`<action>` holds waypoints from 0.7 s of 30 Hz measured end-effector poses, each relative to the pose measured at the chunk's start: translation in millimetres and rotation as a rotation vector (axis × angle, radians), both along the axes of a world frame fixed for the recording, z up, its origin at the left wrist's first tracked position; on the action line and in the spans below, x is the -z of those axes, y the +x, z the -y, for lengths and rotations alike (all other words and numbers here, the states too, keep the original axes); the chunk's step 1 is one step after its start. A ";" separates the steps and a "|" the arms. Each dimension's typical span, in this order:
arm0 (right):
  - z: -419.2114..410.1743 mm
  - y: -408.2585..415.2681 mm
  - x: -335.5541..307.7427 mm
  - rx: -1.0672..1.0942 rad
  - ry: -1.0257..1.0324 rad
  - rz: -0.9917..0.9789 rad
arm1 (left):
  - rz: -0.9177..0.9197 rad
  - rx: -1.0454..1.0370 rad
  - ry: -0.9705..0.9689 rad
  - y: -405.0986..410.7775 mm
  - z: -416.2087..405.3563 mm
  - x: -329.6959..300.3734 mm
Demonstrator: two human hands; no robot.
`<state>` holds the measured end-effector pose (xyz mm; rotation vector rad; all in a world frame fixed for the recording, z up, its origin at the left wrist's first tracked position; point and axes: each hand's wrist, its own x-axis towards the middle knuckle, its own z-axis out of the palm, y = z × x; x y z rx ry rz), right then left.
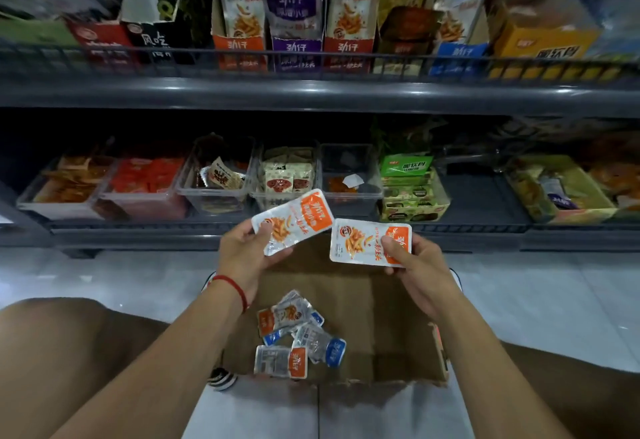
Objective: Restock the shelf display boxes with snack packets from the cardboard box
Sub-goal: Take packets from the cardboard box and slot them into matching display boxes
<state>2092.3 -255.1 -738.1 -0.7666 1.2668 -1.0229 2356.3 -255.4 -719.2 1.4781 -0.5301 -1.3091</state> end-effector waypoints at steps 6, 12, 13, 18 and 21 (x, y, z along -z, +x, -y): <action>-4.7 -2.8 -12.7 -0.081 -0.061 -0.068 | -0.040 0.129 -0.012 -4.2 -6.6 -3.3; 4.0 19.3 -9.9 -0.035 -0.150 -0.296 | -0.248 0.375 0.005 -19.0 -15.0 -13.3; 5.2 21.0 -11.3 -0.039 -0.165 -0.318 | -0.259 0.396 0.012 -18.0 -14.9 -13.8; 7.8 36.2 -24.6 -0.038 -0.185 -0.201 | -0.314 0.435 0.003 -16.8 -15.9 -16.5; 11.6 44.1 -36.5 -0.027 -0.220 -0.225 | -0.399 0.423 -0.050 -15.6 -14.5 -24.6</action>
